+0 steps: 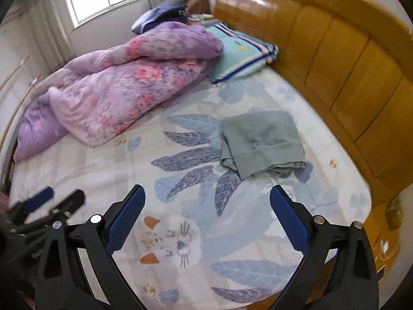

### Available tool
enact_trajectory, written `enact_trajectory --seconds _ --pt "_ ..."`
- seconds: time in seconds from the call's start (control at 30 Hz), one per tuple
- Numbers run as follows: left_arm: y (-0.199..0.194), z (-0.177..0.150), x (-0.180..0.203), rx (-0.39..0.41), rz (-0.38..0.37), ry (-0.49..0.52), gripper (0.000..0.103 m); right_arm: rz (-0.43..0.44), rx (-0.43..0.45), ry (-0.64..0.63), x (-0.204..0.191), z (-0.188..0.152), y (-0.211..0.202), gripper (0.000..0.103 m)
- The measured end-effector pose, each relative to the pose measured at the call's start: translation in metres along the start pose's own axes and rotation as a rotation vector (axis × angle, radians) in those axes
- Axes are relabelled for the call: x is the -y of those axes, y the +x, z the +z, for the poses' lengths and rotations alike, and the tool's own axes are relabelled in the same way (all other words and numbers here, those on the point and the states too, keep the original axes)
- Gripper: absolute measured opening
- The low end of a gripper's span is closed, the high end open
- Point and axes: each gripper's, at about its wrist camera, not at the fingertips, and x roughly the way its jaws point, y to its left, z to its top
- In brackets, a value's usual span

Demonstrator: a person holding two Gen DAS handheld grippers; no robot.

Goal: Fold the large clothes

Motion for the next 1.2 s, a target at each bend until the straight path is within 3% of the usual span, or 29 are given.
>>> enact_trajectory --seconds 0.27,0.63,0.97,1.2 --pt "-0.068 -0.034 -0.064 0.014 0.097 0.009 0.084 0.017 0.029 -0.018 -0.057 -0.037 -0.039 0.094" --pt "-0.137 -0.056 -0.099 0.154 0.167 0.017 0.091 0.052 0.049 -0.07 -0.099 -0.062 -0.07 0.094" --pt "-0.162 -0.068 -0.09 0.224 0.069 0.042 0.097 -0.017 0.149 -0.063 -0.098 -0.074 -0.097 0.094" --pt "-0.158 -0.067 -0.078 0.216 0.002 0.077 0.098 -0.04 0.204 -0.073 -0.096 -0.077 -0.109 0.094"
